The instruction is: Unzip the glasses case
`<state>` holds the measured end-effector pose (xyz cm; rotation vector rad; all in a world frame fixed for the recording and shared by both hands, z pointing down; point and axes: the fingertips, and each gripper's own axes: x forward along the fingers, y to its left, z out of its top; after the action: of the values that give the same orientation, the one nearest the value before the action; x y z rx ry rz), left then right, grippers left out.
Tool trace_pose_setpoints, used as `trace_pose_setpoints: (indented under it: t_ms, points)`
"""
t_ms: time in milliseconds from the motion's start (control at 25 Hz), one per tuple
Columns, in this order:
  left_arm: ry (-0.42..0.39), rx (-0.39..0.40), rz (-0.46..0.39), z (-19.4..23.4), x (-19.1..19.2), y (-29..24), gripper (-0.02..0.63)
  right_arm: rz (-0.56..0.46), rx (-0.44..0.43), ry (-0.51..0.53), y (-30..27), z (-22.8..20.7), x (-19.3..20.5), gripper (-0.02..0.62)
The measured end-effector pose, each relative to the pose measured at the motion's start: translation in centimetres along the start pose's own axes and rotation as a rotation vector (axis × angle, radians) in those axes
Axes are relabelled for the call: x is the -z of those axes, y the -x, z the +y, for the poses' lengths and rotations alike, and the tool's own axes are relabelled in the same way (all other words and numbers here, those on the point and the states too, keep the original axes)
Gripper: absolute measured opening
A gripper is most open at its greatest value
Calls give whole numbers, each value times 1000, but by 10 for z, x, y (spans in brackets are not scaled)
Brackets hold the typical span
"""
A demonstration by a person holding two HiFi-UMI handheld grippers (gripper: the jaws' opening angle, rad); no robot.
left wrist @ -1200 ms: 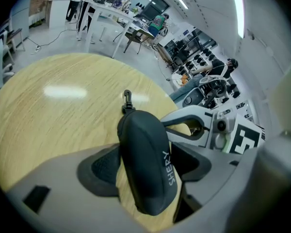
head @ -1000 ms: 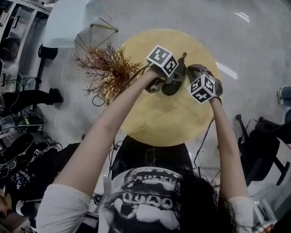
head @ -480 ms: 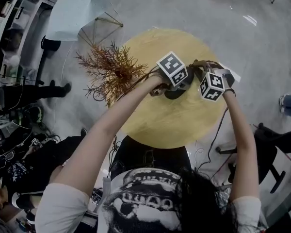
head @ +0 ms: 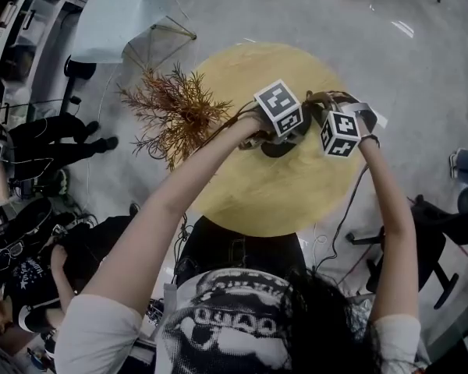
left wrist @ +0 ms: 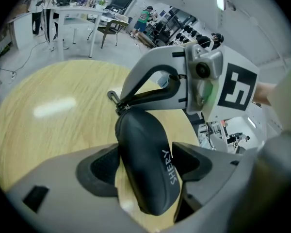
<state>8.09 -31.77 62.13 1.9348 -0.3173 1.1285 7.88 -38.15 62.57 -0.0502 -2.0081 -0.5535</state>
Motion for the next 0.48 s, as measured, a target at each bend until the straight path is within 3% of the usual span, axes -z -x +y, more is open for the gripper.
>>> trace_pose_setpoints:
  t_ms: [120, 280, 480]
  points:
    - [7, 0, -16, -1, -1, 0, 345, -3, 30, -57, 3, -1, 2, 17]
    - [35, 9, -104, -3, -3, 0, 346, 13, 77, -138, 6, 4, 10, 33]
    - [29, -77, -213, -3, -3, 12, 347, 30, 125, -298, 21, 19, 19, 100]
